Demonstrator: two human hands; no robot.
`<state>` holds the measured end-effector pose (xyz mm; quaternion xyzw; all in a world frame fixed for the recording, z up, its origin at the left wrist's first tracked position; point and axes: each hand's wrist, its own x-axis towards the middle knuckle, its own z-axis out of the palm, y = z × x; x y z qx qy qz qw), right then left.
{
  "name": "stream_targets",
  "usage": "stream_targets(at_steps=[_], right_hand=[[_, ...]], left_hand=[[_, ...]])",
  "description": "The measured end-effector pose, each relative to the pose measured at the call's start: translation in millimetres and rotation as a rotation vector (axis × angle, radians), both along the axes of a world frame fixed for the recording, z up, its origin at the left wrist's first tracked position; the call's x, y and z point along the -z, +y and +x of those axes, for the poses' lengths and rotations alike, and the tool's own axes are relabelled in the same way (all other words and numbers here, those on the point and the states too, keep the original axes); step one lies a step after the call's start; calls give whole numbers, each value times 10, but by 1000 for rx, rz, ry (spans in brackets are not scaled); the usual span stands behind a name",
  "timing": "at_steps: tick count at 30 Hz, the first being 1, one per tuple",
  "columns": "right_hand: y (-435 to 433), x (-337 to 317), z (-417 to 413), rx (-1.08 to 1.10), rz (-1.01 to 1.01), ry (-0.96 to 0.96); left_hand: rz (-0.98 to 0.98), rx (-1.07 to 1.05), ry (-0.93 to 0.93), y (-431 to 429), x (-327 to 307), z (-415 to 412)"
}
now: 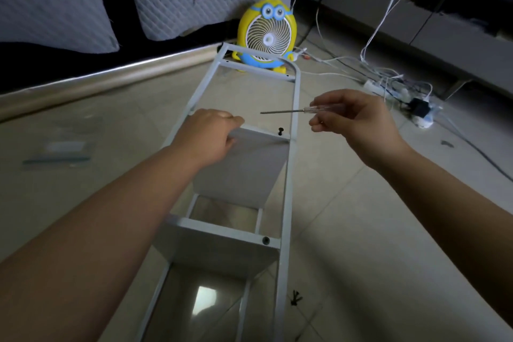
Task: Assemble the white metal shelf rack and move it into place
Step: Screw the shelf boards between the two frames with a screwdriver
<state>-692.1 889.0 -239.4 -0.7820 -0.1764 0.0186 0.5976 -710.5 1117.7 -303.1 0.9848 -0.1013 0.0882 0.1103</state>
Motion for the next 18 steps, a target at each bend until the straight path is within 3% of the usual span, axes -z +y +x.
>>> stream_targets(at_steps=[4,10,18], right_hand=[[82,4,38,131,75,-3],[144,124,140,419,-98,-133],[184,-9,133,330,-303,-329]], left_hand=[[-9,-15,-31,-1,-1,11],[158,-116,37,-135,-53,67],[295,-247,36,-294,-48,29]])
